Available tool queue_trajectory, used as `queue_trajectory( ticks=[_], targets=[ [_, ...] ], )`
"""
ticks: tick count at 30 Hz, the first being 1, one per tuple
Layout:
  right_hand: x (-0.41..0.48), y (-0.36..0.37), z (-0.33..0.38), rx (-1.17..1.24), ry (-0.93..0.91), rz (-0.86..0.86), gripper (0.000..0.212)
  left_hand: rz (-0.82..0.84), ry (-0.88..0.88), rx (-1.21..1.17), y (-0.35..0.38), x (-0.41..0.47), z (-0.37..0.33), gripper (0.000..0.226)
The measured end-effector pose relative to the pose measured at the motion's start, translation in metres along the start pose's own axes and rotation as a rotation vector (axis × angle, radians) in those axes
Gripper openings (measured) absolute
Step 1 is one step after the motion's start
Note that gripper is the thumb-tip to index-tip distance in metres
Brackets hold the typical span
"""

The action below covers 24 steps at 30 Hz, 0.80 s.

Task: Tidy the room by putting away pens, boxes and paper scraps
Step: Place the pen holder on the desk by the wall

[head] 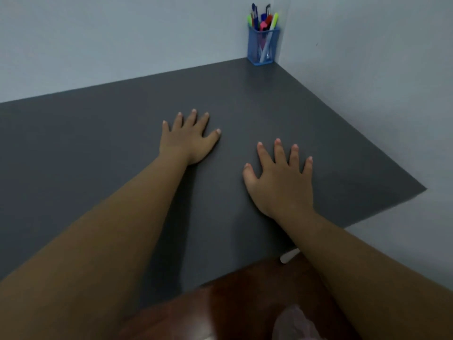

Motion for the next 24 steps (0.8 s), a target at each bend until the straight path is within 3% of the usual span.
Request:
queue_trajectory(
  ticks=[9, 15, 19, 24],
  targets=[
    [0.001, -0.016, 0.005, 0.061, -0.012, -0.047, 0.065, -0.019, 0.019, 0.005, 0.008, -0.177, -0.01, 0.073],
    [-0.034, -0.027, 0.005, 0.198, -0.154, -0.212, 0.036, -0.108, -0.003, 0.032, 0.017, -0.259, -0.015, 0.074],
    [-0.075, -0.007, -0.01, 0.094, -0.142, -0.137, 0.055, -0.101, -0.038, 0.039, 0.019, -0.266, -0.017, 0.075],
    [-0.146, 0.013, -0.018, 0.136, -0.262, -0.189, 0.059, -0.372, 0.043, 0.102, 0.033, -0.319, -0.017, 0.072]
  ],
)
Point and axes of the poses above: each hand's wrist, its own x-axis towards the middle knuckle, its own y-axis out of the palm, z = x × y, the point moved 5 cm from there along x, towards the middle knuckle
